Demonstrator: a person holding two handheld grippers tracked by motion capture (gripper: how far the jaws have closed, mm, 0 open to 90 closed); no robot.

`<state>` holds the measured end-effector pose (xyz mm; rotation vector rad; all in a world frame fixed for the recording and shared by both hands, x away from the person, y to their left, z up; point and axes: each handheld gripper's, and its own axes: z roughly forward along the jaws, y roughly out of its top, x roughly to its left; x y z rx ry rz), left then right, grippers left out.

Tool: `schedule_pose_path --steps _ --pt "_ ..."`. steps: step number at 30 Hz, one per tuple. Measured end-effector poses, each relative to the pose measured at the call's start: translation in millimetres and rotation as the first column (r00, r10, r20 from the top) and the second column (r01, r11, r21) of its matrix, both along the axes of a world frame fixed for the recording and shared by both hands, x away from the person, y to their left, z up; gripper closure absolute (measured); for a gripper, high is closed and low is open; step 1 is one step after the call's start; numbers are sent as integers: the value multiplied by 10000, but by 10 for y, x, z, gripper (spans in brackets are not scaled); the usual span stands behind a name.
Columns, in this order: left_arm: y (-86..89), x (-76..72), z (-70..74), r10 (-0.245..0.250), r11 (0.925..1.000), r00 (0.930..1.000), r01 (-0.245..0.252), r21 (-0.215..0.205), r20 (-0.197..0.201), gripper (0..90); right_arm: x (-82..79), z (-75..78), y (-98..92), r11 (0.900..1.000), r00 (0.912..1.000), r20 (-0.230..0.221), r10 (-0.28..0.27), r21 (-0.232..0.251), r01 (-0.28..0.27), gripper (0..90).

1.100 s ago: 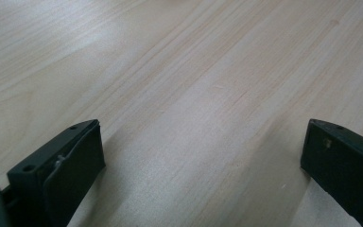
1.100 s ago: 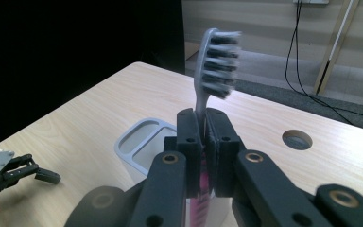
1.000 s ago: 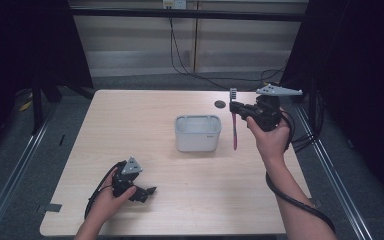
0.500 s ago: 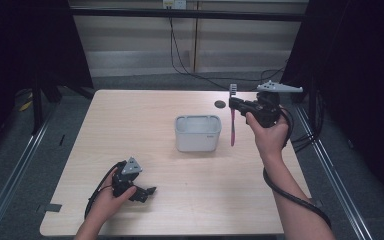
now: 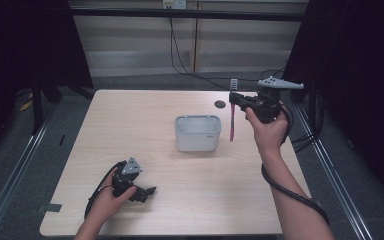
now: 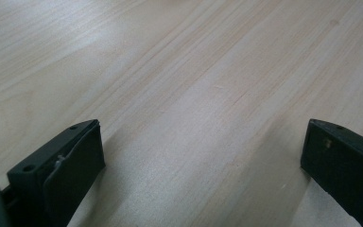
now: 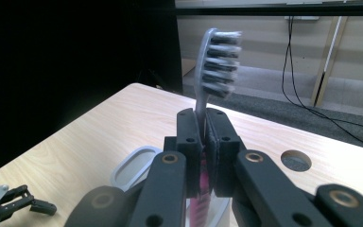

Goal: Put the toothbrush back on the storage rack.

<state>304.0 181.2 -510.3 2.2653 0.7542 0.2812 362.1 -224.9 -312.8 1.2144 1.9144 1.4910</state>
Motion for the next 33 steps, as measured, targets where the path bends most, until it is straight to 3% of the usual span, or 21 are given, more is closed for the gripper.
schedule_pose_path --steps 33 --pt "-4 -1 -3 59 10000 10000 -59 -67 32 0 145 174 105 9999 9989 461 -103 135 97 850"
